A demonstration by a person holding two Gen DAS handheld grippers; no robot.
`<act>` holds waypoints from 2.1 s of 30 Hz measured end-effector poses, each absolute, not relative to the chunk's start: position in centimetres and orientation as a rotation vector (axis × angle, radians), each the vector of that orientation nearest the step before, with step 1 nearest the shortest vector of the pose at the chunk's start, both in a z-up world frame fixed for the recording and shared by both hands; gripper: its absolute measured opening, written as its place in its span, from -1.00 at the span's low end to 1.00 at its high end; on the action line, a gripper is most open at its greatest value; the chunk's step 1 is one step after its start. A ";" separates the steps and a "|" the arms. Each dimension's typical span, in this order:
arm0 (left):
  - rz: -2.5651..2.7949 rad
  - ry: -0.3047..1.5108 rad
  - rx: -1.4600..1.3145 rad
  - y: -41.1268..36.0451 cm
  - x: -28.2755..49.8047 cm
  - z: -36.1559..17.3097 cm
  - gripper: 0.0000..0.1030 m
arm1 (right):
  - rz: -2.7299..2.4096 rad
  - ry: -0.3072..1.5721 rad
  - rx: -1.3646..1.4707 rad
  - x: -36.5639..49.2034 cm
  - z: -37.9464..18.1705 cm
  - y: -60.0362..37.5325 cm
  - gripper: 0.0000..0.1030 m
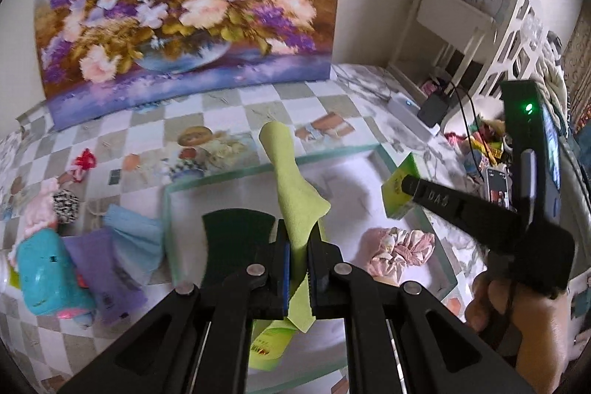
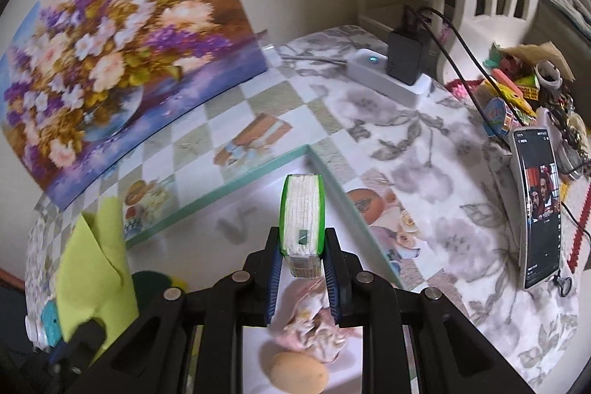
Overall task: Organize soft objects
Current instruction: 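Carry the cloth and roll into the white tray and open both grippers, then withdraw both grippers from the tray toward the pile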
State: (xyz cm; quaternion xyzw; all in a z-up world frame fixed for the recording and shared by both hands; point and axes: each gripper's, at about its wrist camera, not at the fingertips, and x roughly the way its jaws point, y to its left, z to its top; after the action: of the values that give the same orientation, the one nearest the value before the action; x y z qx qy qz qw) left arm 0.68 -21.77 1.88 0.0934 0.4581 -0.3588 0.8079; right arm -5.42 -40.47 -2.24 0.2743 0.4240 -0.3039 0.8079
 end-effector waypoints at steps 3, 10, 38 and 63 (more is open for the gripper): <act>-0.769 0.990 0.227 -23.1 1.0 0.6 -0.86 | -0.664 0.899 0.597 -5.5 -2.5 -41.0 -0.55; -0.758 1.028 0.233 -25.1 2.3 -2.4 -0.86 | -0.664 0.929 0.586 -4.7 -3.9 -41.5 -0.55; -0.436 1.168 0.187 -18.9 6.2 -2.6 0.51 | -0.570 0.999 0.436 -2.9 -0.8 -37.3 0.24; -0.278 1.127 0.157 -14.5 8.2 -1.4 0.85 | -0.545 1.109 0.347 -1.8 -2.1 -35.1 1.00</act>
State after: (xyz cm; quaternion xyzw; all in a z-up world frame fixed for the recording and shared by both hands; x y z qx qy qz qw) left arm 8.16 -14.53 -1.38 0.0739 0.5320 -0.1311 0.8333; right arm -1.78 -35.11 -2.09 0.1620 0.5174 -0.2544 0.8008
